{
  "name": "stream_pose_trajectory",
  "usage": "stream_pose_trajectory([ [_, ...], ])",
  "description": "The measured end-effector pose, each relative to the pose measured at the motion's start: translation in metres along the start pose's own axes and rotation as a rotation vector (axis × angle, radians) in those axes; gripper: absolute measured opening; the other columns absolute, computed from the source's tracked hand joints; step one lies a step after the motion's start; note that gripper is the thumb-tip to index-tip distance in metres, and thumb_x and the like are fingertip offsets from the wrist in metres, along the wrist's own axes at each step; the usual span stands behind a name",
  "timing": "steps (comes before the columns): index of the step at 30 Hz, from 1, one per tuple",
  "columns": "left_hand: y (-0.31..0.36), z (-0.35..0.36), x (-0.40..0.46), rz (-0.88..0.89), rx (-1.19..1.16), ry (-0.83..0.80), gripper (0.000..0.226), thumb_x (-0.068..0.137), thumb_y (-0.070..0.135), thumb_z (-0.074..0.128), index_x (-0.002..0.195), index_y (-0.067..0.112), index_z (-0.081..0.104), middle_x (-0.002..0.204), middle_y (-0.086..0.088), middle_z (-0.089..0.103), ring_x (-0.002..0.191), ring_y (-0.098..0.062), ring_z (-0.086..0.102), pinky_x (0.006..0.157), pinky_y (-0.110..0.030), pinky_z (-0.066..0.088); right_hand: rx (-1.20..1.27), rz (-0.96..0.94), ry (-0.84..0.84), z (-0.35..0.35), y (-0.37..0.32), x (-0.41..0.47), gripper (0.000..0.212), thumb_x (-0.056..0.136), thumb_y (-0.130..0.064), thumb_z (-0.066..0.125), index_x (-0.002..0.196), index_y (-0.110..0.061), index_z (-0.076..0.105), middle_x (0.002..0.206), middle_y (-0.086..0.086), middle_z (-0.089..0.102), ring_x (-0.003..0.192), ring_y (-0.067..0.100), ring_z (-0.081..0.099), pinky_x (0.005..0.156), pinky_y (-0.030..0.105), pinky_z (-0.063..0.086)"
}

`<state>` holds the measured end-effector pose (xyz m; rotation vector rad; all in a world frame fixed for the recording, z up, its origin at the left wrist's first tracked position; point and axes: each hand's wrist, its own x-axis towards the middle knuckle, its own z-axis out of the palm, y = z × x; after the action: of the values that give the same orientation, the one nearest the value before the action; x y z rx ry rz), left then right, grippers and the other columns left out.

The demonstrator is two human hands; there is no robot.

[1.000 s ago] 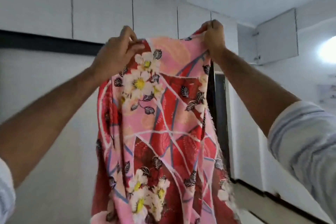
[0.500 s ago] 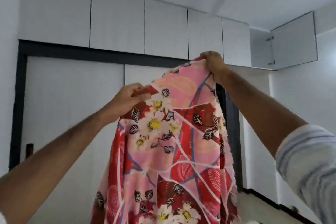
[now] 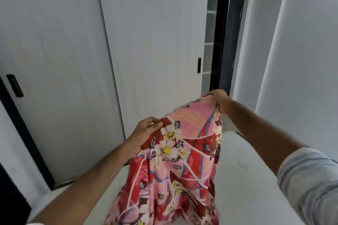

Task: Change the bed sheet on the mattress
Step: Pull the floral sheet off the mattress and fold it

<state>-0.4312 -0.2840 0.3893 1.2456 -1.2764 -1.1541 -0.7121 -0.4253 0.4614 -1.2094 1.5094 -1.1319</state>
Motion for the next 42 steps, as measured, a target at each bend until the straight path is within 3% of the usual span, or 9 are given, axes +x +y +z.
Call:
stream_pose_trajectory([
  [5,-0.055,0.017,0.008,0.003,0.161,-0.026,0.020,0.090,0.018,0.075,0.104,0.013,0.063,0.094,-0.012,0.075,0.070,-0.016,0.074,0.058,-0.023,0.057,0.065,-0.097,0.258,0.013,0.085,0.061,0.030,0.081,-0.013,0.033,0.086,-0.021,0.061,0.093,0.008,0.070,0.092,0.030,0.069,0.085,0.052,0.058],
  [10,-0.079,0.009,0.023,0.155,0.247,-0.017,0.020,0.090,0.031,0.075,0.103,0.023,0.062,0.092,-0.005,0.077,0.078,-0.021,0.076,0.068,-0.036,0.062,0.092,-0.142,0.271,0.028,0.060,0.026,0.025,0.099,-0.008,0.038,0.090,-0.015,0.061,0.085,0.002,0.063,0.087,0.022,0.063,0.079,0.037,0.054],
  [15,-0.084,-0.011,0.039,-0.084,-0.142,-0.119,0.018,0.089,0.032,0.070,0.096,0.015,0.067,0.085,-0.012,0.075,0.071,-0.027,0.072,0.061,-0.031,0.059,0.120,0.127,-0.156,0.026,0.050,0.011,0.018,0.100,-0.014,0.052,0.085,-0.009,0.061,0.075,0.009,0.064,0.057,0.017,0.066,0.054,0.026,0.058],
  [21,-0.119,-0.019,0.062,-0.280,-0.271,-0.099,0.015,0.084,0.024,0.074,0.093,0.013,0.068,0.083,-0.019,0.073,0.064,-0.027,0.072,0.060,-0.033,0.061,0.034,0.362,-0.416,0.027,0.089,0.046,0.017,0.096,-0.023,0.057,0.088,-0.010,0.065,0.083,0.011,0.066,0.071,0.021,0.065,0.071,0.034,0.059],
  [29,-0.166,0.043,0.124,-0.266,0.065,0.204,0.013,0.100,0.025,0.063,0.090,0.016,0.065,0.087,-0.012,0.073,0.076,-0.025,0.071,0.076,-0.042,0.061,-0.153,-0.045,0.181,0.065,0.156,0.129,0.014,0.102,-0.015,0.040,0.102,-0.013,0.054,0.101,0.008,0.066,0.102,0.032,0.065,0.086,0.041,0.052],
  [33,-0.181,0.075,0.148,-0.198,0.116,0.340,0.016,0.094,0.035,0.067,0.087,0.021,0.067,0.090,-0.008,0.074,0.089,-0.030,0.072,0.089,-0.053,0.057,-0.104,-0.241,-0.435,0.082,0.183,0.120,0.027,0.100,0.004,0.047,0.125,-0.006,0.050,0.086,0.009,0.072,0.084,0.015,0.073,0.078,0.026,0.054],
  [36,-0.177,0.090,0.149,-0.047,0.063,0.352,0.006,0.090,0.034,0.069,0.086,0.030,0.070,0.088,0.002,0.074,0.088,-0.019,0.071,0.084,-0.041,0.056,-0.294,-0.348,-0.941,0.087,0.194,0.113,0.051,0.098,-0.007,0.060,0.145,-0.014,0.041,0.115,0.012,0.069,0.095,0.016,0.073,0.077,0.022,0.055],
  [38,-0.172,0.095,0.146,0.042,0.103,0.294,0.005,0.095,0.024,0.069,0.092,0.028,0.070,0.092,0.006,0.075,0.090,-0.013,0.071,0.081,-0.030,0.055,-0.447,-0.503,-0.998,0.096,0.197,0.116,0.044,0.095,-0.015,0.065,0.137,-0.020,0.052,0.123,-0.002,0.064,0.102,0.011,0.068,0.082,0.021,0.054],
  [42,-0.168,0.093,0.134,0.054,0.108,0.233,0.022,0.092,0.014,0.073,0.107,0.023,0.060,0.099,0.001,0.072,0.092,-0.010,0.069,0.079,-0.021,0.052,-0.545,-0.692,-0.963,0.110,0.179,0.109,0.014,0.096,-0.007,0.058,0.089,-0.017,0.063,0.084,-0.006,0.067,0.079,0.012,0.064,0.071,0.030,0.051],
])
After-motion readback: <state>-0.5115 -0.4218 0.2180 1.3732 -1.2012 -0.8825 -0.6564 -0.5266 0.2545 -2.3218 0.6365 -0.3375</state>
